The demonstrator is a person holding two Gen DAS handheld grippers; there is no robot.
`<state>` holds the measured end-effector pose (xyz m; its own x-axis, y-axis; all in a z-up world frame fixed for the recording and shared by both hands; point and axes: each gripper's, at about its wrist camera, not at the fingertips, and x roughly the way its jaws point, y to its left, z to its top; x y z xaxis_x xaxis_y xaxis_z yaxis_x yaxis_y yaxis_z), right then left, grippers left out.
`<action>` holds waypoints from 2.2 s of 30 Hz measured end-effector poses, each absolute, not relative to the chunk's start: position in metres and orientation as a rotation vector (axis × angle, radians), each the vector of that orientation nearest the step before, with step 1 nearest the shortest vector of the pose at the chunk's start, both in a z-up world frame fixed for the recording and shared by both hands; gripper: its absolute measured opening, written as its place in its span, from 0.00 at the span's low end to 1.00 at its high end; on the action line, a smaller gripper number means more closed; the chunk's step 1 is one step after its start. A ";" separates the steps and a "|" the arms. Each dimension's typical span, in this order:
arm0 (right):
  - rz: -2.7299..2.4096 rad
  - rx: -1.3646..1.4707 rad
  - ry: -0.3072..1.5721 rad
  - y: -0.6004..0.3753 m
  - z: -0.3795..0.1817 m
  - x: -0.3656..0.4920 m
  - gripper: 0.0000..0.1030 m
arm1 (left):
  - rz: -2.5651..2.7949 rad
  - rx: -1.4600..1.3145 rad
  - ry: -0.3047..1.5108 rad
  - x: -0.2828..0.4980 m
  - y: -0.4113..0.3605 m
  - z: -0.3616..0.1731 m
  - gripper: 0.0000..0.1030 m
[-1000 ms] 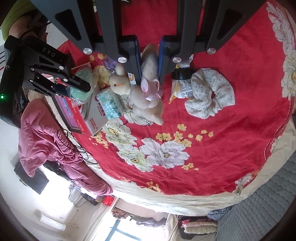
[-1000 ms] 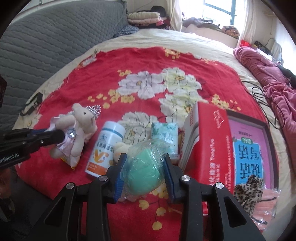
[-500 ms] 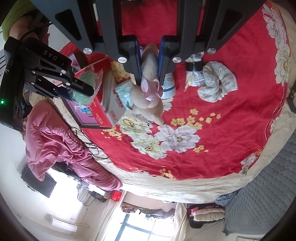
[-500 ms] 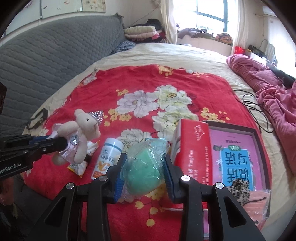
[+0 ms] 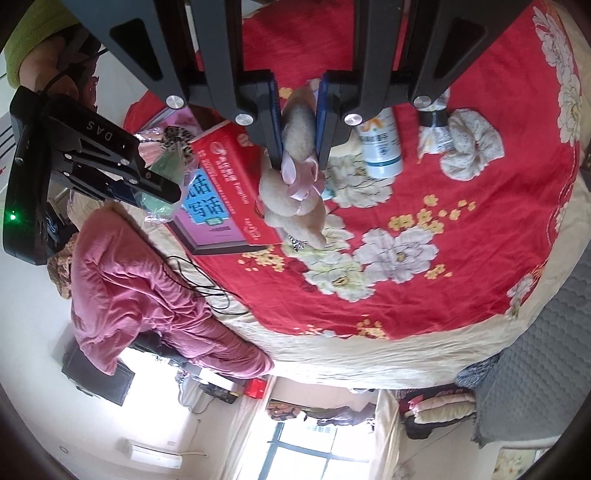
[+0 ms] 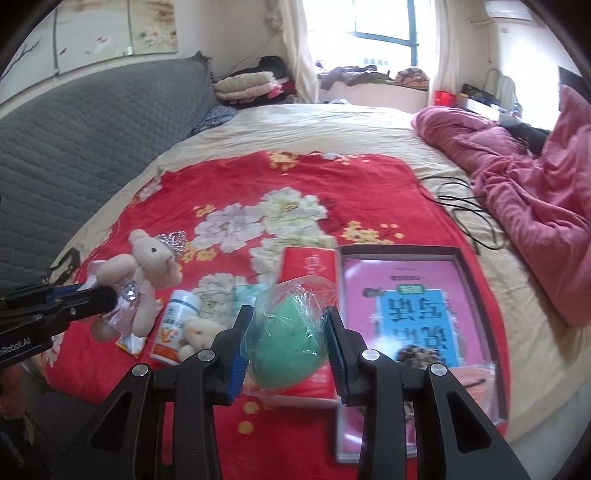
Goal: Organize soft objects
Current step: 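Carry the bunny with left and green ball bag with right over the pink tray, then lower the green ball bag onto the tray and open right while left holds the bunny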
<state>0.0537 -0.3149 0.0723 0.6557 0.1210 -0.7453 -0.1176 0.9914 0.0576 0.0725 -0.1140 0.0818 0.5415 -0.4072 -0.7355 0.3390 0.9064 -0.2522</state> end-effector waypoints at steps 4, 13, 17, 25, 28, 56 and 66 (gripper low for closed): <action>0.088 0.009 0.834 -0.340 0.078 0.046 0.38 | -0.472 -0.070 0.881 0.066 -0.132 0.088 0.15; 0.021 0.037 0.817 -0.381 0.089 0.031 0.38 | -0.520 -0.048 0.868 0.058 -0.166 0.096 0.15; 0.010 0.042 0.810 -0.390 0.093 0.026 0.38 | -0.535 -0.038 0.869 0.057 -0.178 0.098 0.15; -0.021 0.062 0.791 -0.411 0.099 0.015 0.38 | -0.575 -0.005 0.858 0.052 -0.204 0.104 0.15; -0.032 0.071 0.787 -0.420 0.100 0.011 0.38 | -0.585 0.002 0.862 0.052 -0.214 0.103 0.15; -0.069 0.094 0.917 -0.473 0.034 -0.006 0.38 | -0.681 0.072 0.987 0.052 -0.300 0.044 0.15; -0.044 0.060 0.969 -0.473 0.013 -0.003 0.38 | -0.698 0.078 1.022 0.056 -0.322 0.023 0.15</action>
<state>-0.0026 -0.4730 0.0134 0.5652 -0.0102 -0.8249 0.0642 0.9974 0.0316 0.0558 -0.3218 0.0230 0.3278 -0.4975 -0.8032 0.5671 0.7836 -0.2539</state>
